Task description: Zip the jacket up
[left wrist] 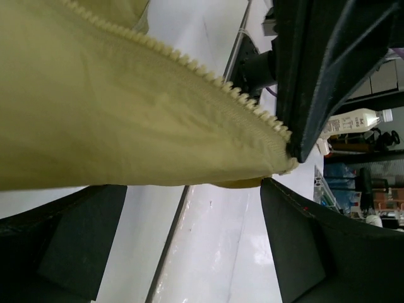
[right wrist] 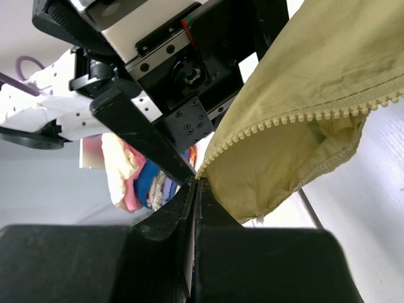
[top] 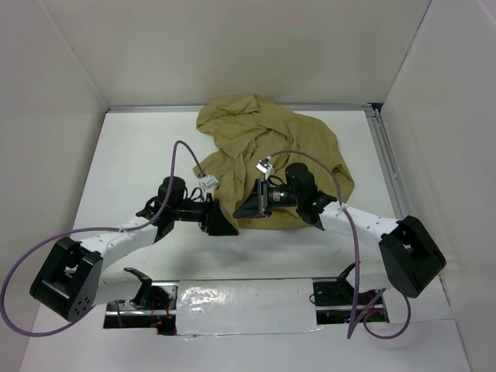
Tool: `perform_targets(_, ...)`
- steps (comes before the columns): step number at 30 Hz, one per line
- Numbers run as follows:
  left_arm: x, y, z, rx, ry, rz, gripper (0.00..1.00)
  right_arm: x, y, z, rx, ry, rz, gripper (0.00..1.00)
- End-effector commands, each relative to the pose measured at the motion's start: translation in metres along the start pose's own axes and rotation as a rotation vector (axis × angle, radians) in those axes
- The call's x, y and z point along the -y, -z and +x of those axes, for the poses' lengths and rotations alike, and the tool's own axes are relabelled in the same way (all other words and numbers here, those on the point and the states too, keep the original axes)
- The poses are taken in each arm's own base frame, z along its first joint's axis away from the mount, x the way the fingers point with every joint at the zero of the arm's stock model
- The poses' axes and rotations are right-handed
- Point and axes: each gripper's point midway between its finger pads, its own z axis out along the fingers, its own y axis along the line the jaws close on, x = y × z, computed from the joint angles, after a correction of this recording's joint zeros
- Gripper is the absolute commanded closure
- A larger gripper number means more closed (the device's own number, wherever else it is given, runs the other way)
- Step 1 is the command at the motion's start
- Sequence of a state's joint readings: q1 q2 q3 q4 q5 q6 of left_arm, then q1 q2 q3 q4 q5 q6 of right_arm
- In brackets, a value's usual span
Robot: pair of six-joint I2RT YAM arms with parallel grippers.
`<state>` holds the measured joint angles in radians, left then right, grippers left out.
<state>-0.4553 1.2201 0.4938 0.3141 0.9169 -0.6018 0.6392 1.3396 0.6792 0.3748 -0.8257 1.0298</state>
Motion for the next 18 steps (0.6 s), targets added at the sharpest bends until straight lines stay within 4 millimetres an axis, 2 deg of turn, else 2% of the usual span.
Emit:
perform_targets(1,0.027,-0.002,-0.026,0.053,-0.21,0.122,0.01,-0.015,0.001,-0.004,0.003,0.031,-0.065,1.0)
perform_targets(6,0.042,-0.003,-0.03,0.069,-0.314,0.208,0.01,-0.011,-0.003,-0.009,0.005,0.013,-0.063,1.0)
perform_targets(8,0.046,-0.005,-0.032,0.07,-0.334,0.22,0.06,-0.008,-0.005,-0.01,0.005,0.005,-0.06,1.0)
perform_targets(11,0.053,-0.008,-0.036,0.061,-0.381,0.237,0.22,-0.004,-0.009,-0.013,0.005,-0.002,-0.051,1.0)
perform_targets(12,0.055,-0.009,-0.037,0.063,-0.394,0.241,0.34,-0.004,-0.009,-0.014,0.007,-0.001,-0.052,1.0)
perform_targets(14,0.055,-0.011,-0.036,0.06,-0.396,0.237,0.5,-0.004,-0.008,-0.018,0.016,0.002,-0.051,1.0)
perform_targets(15,0.055,-0.01,-0.036,0.063,-0.399,0.234,0.66,-0.002,-0.006,-0.02,0.02,-0.006,-0.041,1.0)
perform_targets(17,0.052,-0.01,-0.035,0.066,-0.377,0.212,0.89,0.0,-0.004,-0.021,0.025,0.002,-0.024,1.0)
perform_targets(18,0.052,-0.009,-0.034,0.066,-0.38,0.212,0.9,0.002,-0.003,-0.023,0.033,0.002,-0.013,1.0)
